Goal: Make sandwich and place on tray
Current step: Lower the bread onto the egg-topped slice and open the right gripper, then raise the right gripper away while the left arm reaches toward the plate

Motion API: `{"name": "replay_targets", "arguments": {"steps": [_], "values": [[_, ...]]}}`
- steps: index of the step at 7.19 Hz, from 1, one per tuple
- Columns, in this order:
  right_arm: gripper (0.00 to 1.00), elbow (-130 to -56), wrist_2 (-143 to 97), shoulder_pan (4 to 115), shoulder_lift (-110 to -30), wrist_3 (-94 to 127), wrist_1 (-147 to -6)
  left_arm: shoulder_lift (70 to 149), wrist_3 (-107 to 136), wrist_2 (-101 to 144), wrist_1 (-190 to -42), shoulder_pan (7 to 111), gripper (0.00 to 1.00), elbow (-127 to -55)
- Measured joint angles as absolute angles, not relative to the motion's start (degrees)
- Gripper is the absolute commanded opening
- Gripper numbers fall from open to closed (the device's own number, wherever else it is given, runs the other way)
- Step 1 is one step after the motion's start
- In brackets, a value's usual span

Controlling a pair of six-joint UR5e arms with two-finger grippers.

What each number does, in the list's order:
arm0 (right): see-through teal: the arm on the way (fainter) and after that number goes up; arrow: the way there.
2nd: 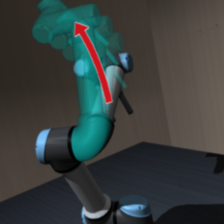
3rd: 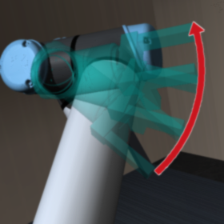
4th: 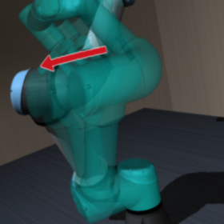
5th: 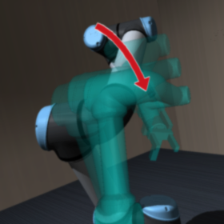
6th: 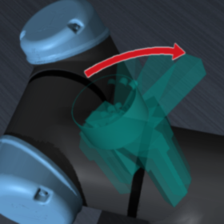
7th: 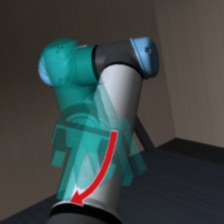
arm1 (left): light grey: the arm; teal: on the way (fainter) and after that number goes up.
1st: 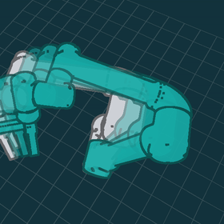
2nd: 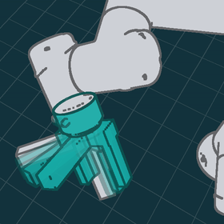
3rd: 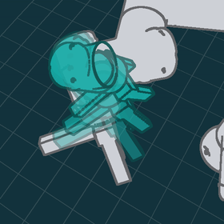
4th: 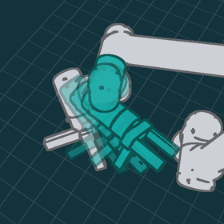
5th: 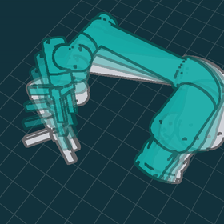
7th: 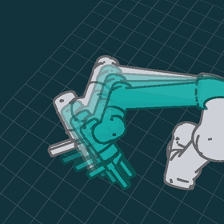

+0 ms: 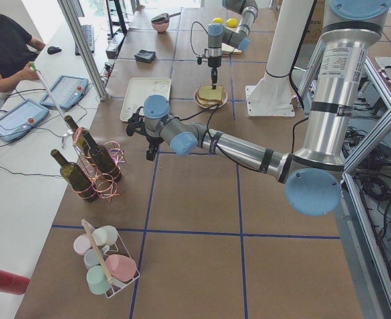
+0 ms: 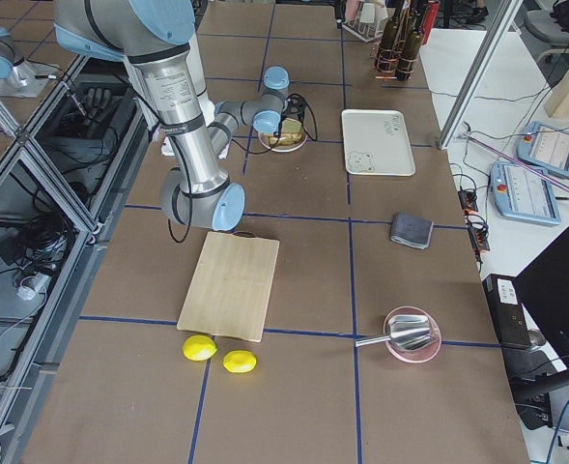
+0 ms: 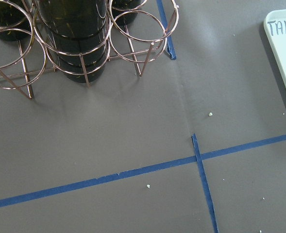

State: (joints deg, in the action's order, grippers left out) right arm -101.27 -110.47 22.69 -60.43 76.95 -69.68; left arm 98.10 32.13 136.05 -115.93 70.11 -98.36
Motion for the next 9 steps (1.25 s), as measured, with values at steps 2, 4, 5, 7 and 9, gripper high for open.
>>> {"name": "replay_targets", "arguments": {"steps": [2, 4, 5, 7, 9], "values": [[1.0, -102.0, -111.5, 25.8, -60.5, 77.7, -70.6, 99.4, 35.1, 135.9, -115.8, 69.5, 1.0, -98.7], [1.0, -104.0, -116.2, 32.9, -60.9, 76.3, -77.3, 101.7, 43.6, 133.2, -115.7, 64.6, 1.0, -100.6], [1.0, -105.9, -119.0, 37.6, -61.6, 72.9, -82.5, 102.8, 49.7, 129.8, -115.7, 60.0, 1.0, -102.9], [1.0, -108.9, -123.4, 46.1, -64.7, 60.3, -90.8, 104.5, 63.6, 122.6, -115.5, 49.4, 0.82, -108.0], [1.0, -109.7, -125.5, 52.5, -68.6, 48.8, -93.8, 107.4, 75.7, 115.4, -115.2, 38.3, 0.67, -109.6]]}}
